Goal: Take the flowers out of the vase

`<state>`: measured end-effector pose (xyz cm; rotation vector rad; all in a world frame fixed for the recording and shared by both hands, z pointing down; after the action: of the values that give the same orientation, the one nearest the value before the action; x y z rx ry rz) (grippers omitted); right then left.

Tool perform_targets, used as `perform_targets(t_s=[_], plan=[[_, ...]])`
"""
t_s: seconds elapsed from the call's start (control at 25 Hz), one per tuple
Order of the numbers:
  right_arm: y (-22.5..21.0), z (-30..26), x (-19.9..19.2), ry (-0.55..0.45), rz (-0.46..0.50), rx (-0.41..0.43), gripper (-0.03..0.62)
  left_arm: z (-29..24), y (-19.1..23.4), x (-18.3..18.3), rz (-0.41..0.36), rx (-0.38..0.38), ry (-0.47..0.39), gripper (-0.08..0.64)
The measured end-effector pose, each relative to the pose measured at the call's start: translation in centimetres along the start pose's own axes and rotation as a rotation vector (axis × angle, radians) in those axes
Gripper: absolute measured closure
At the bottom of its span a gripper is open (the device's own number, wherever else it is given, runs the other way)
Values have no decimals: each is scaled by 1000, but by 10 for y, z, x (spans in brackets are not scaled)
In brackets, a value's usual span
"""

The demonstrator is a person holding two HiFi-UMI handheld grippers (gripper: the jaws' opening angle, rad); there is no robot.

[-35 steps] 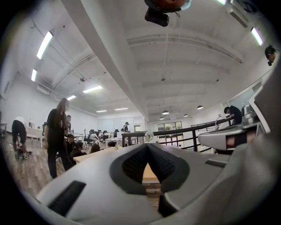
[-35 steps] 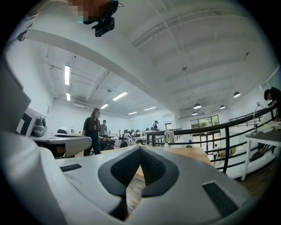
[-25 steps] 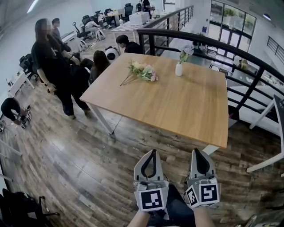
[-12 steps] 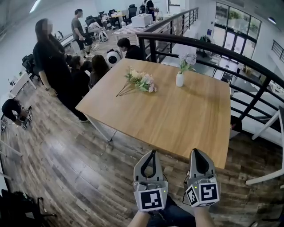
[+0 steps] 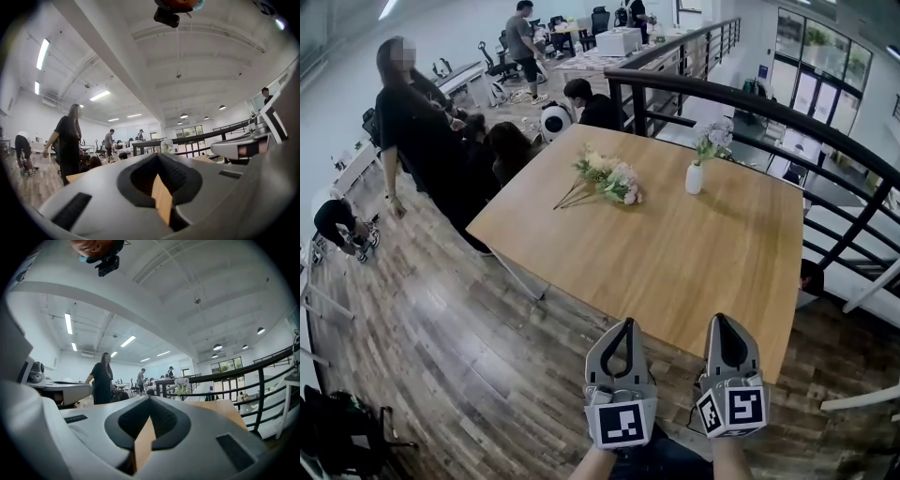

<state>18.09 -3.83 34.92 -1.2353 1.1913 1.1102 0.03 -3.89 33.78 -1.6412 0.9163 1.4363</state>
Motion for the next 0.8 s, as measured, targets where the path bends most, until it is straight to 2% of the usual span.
perform_targets(t_s=[0.24,0.8], plan=[[-1,-16,-9,8,-12,3,600,-15,9,-4,1,3,10,545],[-15,-85,-9,29,17,-59,600,-99,26,-8,28,-86,9,543]])
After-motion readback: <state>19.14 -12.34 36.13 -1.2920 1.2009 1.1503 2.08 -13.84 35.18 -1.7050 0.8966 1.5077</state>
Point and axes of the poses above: the fingertips, and each gripper's own axes: z backward along the fingers, y to its left, x out of its top, the point moved 7 cm from there along z, backward along the fingers, and after that the axes turned 9 degrees about -x, right-handed, at the moved point
